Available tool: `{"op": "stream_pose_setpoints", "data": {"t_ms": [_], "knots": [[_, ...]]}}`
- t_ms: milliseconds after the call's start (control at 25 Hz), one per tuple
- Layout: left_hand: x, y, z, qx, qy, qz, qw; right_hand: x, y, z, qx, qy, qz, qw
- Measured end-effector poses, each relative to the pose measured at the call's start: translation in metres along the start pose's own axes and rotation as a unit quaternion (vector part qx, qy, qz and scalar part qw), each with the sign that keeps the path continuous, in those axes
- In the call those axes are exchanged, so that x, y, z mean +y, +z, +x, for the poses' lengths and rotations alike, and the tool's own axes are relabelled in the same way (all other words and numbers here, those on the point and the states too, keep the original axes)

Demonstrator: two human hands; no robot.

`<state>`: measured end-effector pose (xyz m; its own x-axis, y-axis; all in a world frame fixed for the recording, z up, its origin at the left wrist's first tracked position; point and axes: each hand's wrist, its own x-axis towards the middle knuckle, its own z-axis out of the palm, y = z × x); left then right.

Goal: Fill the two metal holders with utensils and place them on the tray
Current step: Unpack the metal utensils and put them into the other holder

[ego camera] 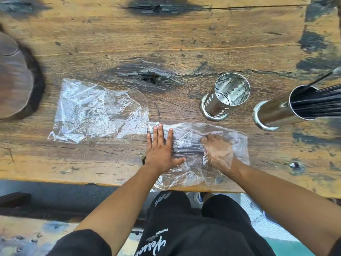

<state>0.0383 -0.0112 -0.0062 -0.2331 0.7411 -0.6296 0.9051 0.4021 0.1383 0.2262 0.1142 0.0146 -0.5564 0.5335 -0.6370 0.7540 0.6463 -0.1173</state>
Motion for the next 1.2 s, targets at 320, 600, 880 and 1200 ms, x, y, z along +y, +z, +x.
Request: {"op": "stream_pose_setpoints", "data": {"t_ms": [320,600,880,1200], "knots": [[0.010,-0.013,-0.004,-0.022,-0.026,0.093,0.995,0.045,0.006,-0.069,-0.073,0.090,0.023,0.993],[0.058,-0.012,-0.044,0.101,0.009,-0.038,0.994,0.040,-0.005,-0.080,-0.123,0.110,0.036,0.986],[0.069,0.001,-0.045,-0.006,0.000,0.008,1.000,0.058,-0.031,-0.099,-0.120,0.096,0.026,0.988],[0.068,-0.014,-0.044,-0.062,-0.037,0.060,0.996,0.122,-0.100,-0.140,-0.097,0.158,-0.084,0.979]]}}
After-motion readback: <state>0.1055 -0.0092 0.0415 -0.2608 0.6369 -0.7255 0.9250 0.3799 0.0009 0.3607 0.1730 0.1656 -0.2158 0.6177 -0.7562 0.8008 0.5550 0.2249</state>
